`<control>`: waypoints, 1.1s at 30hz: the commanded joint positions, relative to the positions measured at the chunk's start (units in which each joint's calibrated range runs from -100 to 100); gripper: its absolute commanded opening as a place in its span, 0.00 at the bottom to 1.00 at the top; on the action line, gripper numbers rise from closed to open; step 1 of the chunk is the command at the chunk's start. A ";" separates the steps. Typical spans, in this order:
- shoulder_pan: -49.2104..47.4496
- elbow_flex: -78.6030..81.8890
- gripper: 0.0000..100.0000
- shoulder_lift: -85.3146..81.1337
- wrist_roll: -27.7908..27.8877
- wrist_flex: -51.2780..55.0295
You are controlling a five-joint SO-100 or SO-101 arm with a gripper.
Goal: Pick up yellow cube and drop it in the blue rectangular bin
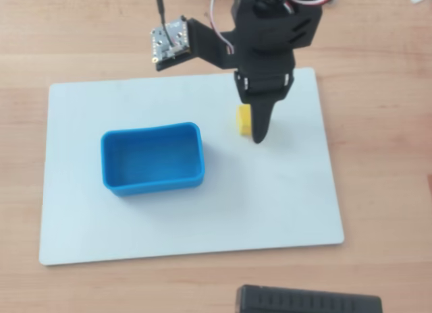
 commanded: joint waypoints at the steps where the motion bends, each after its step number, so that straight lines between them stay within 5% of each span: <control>1: 1.28 -2.19 0.29 -0.15 -0.54 -1.91; 26: 1.03 4.63 0.23 3.94 -0.15 -10.00; 33: 1.11 1.63 0.04 3.84 -0.15 -10.08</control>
